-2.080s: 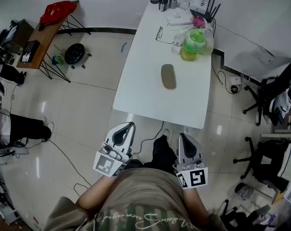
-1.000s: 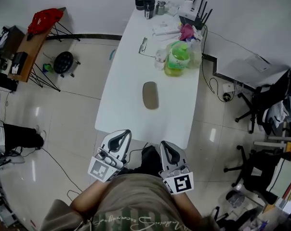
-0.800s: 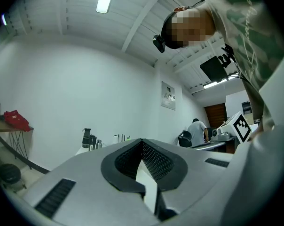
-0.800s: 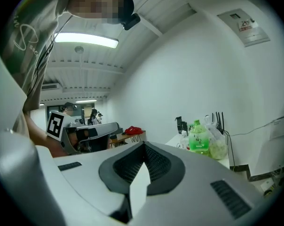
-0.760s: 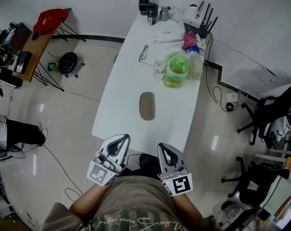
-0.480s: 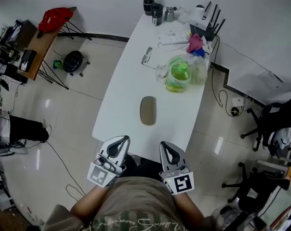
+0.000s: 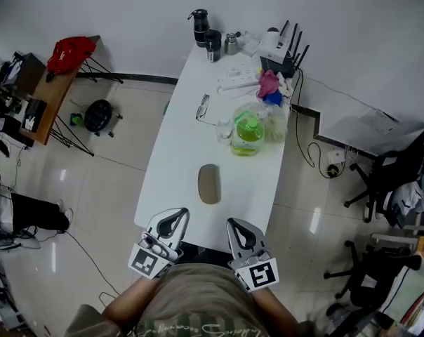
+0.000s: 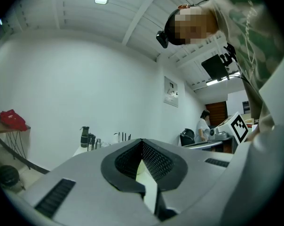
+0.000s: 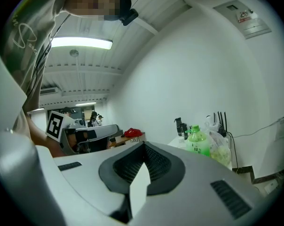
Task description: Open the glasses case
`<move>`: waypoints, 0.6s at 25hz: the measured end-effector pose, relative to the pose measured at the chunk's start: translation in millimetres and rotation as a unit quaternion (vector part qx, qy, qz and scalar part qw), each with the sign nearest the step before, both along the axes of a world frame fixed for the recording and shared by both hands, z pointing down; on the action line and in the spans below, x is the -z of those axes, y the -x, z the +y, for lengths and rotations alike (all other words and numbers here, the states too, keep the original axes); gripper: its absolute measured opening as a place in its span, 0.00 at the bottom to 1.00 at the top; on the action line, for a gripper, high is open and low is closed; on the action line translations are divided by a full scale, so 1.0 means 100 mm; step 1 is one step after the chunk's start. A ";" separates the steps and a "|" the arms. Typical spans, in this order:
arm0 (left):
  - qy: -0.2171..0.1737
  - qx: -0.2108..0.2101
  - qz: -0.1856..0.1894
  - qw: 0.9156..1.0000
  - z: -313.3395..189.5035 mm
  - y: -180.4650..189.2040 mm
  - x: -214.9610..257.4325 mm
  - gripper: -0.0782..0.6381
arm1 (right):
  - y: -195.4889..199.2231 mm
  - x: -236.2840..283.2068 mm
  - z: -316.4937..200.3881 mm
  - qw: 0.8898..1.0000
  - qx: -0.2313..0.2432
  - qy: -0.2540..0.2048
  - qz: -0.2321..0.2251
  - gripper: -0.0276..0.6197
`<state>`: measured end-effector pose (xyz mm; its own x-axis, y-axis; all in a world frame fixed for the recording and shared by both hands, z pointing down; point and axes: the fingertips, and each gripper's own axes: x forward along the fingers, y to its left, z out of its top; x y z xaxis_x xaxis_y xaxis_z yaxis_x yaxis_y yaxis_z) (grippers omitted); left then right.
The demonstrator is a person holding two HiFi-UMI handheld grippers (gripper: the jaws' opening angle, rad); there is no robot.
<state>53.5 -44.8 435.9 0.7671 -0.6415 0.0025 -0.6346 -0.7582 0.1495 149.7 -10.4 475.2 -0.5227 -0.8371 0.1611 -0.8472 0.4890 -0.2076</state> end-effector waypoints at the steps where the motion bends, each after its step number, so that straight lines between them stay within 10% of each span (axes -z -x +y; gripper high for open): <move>1: 0.007 -0.007 0.004 1.000 -0.03 0.00 0.00 0.09 | 0.03 0.03 -0.01 1.000 0.003 -0.004 0.004 0.05; 15: 0.006 -0.029 0.000 1.000 -0.39 0.22 -0.20 0.09 | 0.19 0.03 -0.35 1.000 -0.015 0.009 0.001 0.05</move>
